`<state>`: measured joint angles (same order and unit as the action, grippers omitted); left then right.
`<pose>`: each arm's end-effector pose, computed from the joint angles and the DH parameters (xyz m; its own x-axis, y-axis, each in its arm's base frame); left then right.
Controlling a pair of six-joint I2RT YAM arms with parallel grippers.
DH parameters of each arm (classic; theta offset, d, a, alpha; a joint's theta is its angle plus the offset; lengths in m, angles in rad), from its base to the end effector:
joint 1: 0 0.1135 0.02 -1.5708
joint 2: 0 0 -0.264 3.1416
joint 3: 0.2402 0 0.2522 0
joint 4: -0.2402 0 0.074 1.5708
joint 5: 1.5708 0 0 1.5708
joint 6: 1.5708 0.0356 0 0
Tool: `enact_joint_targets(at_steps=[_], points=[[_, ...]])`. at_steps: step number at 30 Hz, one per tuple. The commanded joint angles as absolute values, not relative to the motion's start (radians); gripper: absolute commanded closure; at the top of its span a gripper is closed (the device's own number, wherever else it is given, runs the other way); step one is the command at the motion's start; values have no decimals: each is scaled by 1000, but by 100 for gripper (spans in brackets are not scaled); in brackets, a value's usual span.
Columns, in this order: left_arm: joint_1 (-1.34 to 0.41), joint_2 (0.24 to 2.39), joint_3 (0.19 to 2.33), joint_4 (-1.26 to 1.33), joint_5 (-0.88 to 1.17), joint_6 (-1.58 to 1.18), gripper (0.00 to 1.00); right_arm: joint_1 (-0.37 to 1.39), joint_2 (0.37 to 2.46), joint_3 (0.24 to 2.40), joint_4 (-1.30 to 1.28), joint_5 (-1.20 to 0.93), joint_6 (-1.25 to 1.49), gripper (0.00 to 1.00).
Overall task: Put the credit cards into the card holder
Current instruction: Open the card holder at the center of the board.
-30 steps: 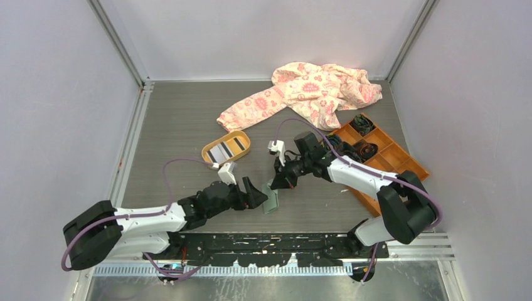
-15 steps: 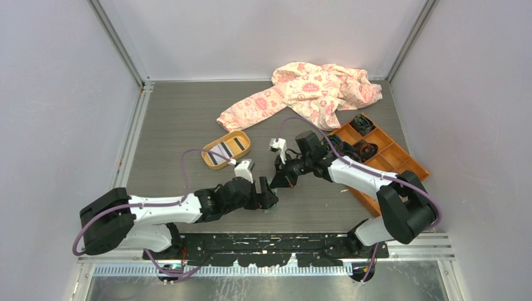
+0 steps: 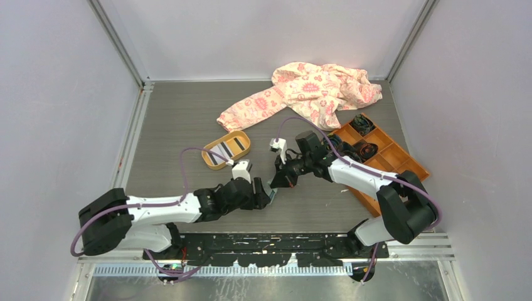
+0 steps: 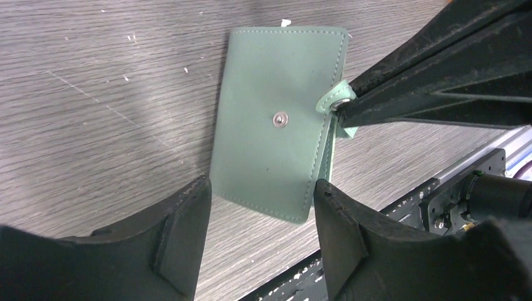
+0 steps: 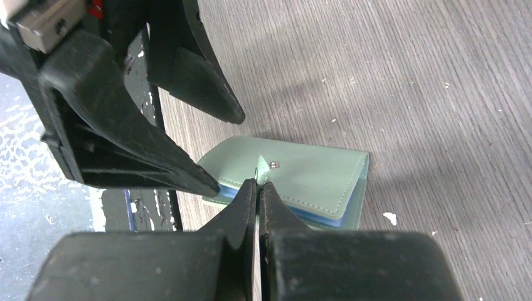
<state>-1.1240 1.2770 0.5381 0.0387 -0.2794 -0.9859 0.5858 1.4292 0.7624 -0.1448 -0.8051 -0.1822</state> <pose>0.1159 -0.2192 0.1758 -0.8005 -0.1840 -0.5704 0.1962 0.8188 -0.5395 0.2193 0.1763 0.1989 -0.4501 -0.4493 -0.7717 -0.8930 0.2255 0.3896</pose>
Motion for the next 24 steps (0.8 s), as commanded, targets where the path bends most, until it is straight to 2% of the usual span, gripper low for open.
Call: enact_joint_targets(at_steps=[1, 6, 9, 16, 18, 20, 21, 24], points=[[-1126, 1186, 490, 61, -326, -955, 39, 578, 1412, 779, -138, -807, -217, 99], [-1094, 1150, 461, 67, -329, -910, 40, 578, 1420, 786, -166, -814, -244, 99], [-1072, 1148, 449, 96, -313, -863, 46, 577, 1423, 792, -183, -823, -262, 99], [-1039, 1166, 449, 139, -300, -777, 70, 576, 1433, 804, -249, -834, -341, 99], [-1031, 1175, 453, 140, -295, -762, 79, 575, 1433, 806, -264, -829, -362, 99], [-1023, 1186, 459, 145, -288, -747, 96, 575, 1432, 809, -276, -821, -382, 99], [-1019, 1193, 461, 144, -289, -746, 100, 575, 1431, 810, -288, -819, -400, 99], [-1019, 1188, 454, 142, -313, -772, 100, 577, 1418, 816, -369, -797, -530, 98]])
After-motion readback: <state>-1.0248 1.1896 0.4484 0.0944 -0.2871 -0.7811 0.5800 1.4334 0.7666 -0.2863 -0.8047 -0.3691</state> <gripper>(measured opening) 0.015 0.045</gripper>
